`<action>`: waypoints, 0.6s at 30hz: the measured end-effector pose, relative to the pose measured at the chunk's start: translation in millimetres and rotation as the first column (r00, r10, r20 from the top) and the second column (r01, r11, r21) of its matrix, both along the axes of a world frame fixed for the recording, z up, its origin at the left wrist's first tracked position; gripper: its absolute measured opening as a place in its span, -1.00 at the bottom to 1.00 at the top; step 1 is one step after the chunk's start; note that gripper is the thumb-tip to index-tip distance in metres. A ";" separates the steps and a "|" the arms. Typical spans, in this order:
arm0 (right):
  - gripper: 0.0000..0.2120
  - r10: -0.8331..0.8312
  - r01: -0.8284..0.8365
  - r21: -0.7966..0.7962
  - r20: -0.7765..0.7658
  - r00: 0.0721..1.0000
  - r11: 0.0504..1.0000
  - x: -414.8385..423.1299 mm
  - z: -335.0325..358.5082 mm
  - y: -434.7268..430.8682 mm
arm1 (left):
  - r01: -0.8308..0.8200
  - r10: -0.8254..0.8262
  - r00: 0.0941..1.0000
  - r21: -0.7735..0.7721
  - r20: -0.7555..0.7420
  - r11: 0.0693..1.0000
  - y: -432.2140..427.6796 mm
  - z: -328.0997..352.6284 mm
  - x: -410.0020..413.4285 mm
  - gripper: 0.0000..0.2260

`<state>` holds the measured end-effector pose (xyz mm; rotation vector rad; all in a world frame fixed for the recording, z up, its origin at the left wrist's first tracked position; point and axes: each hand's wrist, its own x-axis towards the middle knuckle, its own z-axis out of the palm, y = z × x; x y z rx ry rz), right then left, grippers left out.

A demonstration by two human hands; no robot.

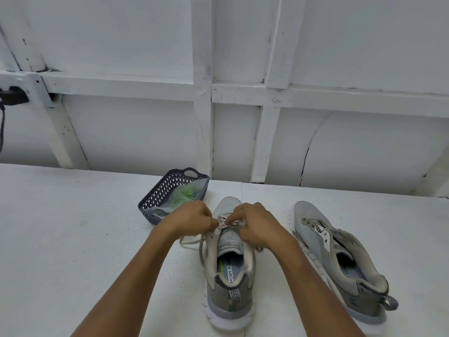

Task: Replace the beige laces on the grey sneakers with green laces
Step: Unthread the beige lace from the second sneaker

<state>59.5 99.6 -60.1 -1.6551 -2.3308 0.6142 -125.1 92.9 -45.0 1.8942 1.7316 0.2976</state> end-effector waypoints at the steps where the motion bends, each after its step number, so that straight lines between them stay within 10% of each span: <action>1: -0.65 0.039 -0.040 0.034 0.057 0.998 0.999 -3.5 -1.8 1.5 | -0.006 0.006 1.000 -0.008 0.021 1.000 0.0 -0.6 -1.5 -0.77; 7: -0.91 0.108 -0.109 0.123 0.014 0.994 0.986 -13.5 -6.4 -1.5 | -0.059 0.063 0.987 -0.035 0.149 0.998 -1.3 -7.4 -1.8 -0.76; 10: -0.83 -0.010 0.017 0.017 -0.332 0.943 1.000 -9.4 -11.3 -1.8 | -0.070 0.079 0.984 -0.062 0.157 0.996 -2.4 -7.1 -2.7 -0.78; 15: -0.78 -0.545 0.226 -0.499 -0.721 0.427 0.837 2.5 -15.8 4.0 | -0.068 0.084 0.978 -0.089 0.193 0.994 -2.1 -6.8 0.7 -0.78; 18: -0.84 -0.496 0.292 -0.402 -0.663 0.561 0.868 6.7 -18.4 2.9 | -0.060 0.074 0.980 -0.081 0.186 0.995 -2.5 -5.6 3.7 -0.79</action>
